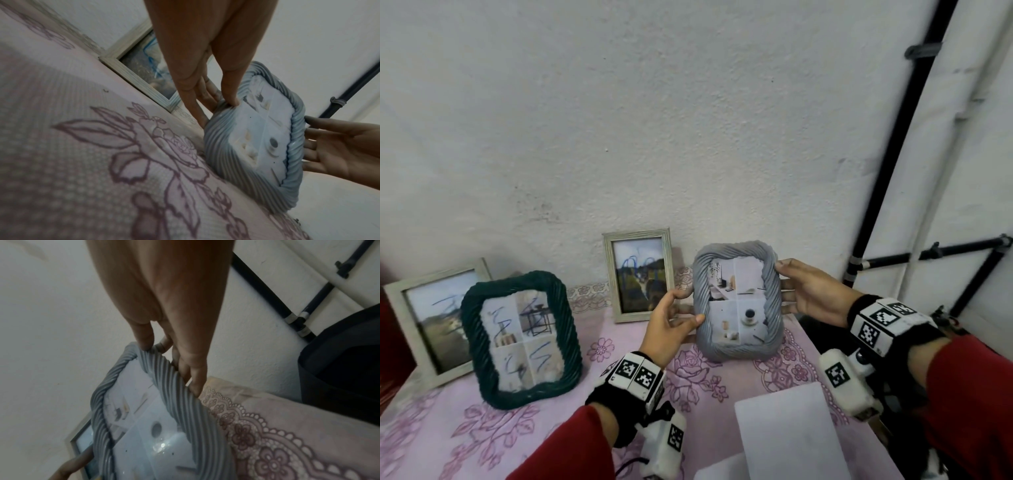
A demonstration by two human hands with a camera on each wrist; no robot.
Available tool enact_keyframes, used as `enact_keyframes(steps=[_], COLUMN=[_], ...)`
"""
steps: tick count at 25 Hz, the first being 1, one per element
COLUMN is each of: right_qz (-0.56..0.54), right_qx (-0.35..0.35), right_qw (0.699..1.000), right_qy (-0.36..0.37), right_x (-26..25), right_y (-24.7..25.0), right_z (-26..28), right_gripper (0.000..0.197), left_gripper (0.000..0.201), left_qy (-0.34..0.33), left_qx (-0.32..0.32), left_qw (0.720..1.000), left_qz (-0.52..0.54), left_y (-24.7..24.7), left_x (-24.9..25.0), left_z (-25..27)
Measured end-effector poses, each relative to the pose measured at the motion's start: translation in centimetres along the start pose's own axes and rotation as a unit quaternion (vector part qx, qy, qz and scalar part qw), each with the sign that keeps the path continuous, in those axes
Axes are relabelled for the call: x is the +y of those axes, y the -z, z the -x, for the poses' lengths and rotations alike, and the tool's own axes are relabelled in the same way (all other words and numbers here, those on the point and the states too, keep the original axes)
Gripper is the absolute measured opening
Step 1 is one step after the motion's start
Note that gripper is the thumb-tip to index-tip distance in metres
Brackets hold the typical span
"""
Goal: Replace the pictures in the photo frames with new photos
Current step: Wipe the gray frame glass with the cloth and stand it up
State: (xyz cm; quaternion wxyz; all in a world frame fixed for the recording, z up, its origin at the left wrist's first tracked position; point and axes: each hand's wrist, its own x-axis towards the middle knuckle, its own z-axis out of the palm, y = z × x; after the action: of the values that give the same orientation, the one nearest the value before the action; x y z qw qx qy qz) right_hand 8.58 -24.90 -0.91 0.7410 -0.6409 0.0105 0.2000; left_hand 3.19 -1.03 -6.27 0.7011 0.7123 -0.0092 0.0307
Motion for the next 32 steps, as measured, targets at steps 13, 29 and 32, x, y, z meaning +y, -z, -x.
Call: enact_keyframes(steps=[13,29,32], right_qz=[0.266,0.656,0.716], right_qx=[0.067,0.006,0.0], right_qw=[0.961,0.721,0.67], right_qy=[0.03,0.223,0.196], right_x=[-2.7,-8.1,-7.9], right_y=[-0.1,-15.4,-16.4], right_z=[0.9,-4.8,-6.8], right_gripper=[0.056,0.044,0.047], left_gripper=[0.034,0.049,0.052], left_qy=[0.002,-0.02,0.037], left_qx=[0.029,0.083,0.043], left_qw=[0.996,0.884,0.873], left_qz=[-0.085,-0.459,-0.485], left_y=[1.3,10.9,11.7], left_x=[2.5,11.9,11.6], left_z=[0.9,-7.3,-8.2])
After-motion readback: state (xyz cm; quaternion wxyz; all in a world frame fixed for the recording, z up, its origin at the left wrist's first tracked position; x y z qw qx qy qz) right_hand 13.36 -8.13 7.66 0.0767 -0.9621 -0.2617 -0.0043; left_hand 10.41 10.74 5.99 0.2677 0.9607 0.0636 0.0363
